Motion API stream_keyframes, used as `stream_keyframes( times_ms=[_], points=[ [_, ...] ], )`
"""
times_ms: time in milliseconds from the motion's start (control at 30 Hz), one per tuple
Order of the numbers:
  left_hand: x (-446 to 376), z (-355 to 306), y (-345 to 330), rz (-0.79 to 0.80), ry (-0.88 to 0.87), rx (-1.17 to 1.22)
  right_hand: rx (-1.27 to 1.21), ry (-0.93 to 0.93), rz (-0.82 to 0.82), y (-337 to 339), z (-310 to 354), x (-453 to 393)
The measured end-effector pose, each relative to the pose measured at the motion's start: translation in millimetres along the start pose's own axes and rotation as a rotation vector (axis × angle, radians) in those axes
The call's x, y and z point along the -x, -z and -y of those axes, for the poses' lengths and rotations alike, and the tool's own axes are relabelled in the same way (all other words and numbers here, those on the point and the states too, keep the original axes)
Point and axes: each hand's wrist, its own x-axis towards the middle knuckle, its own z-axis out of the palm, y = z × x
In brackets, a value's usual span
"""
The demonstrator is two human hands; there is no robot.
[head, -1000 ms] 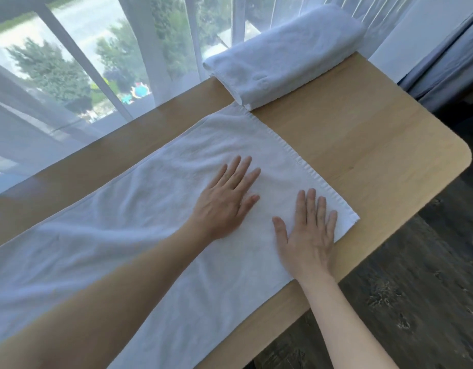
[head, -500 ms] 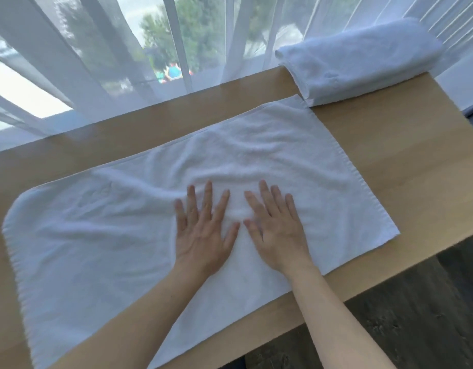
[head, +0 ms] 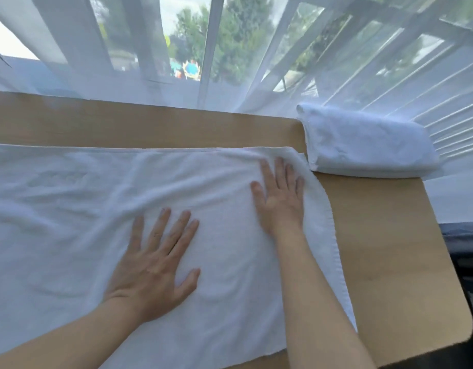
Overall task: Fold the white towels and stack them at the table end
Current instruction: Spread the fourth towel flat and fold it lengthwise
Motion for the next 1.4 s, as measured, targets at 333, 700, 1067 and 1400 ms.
stream_keyframes(
  times_ms=[333,700,1067,1400],
  points=[
    [0,1,0,-0.005,-0.012,0.014,-0.036,0.112,-0.042,-14,17,16],
    [9,7,30,-0.024,-0.008,0.452,-0.347,-0.054,-0.217,-36,81,139],
    [94,168,35,0.115,0.549,0.094,-0.105,0.046,-0.109,-79,157,176],
    [138,238,38,0.117,0.576,0.067,-0.096,0.021,-0.098,-95,221,210]
  ],
)
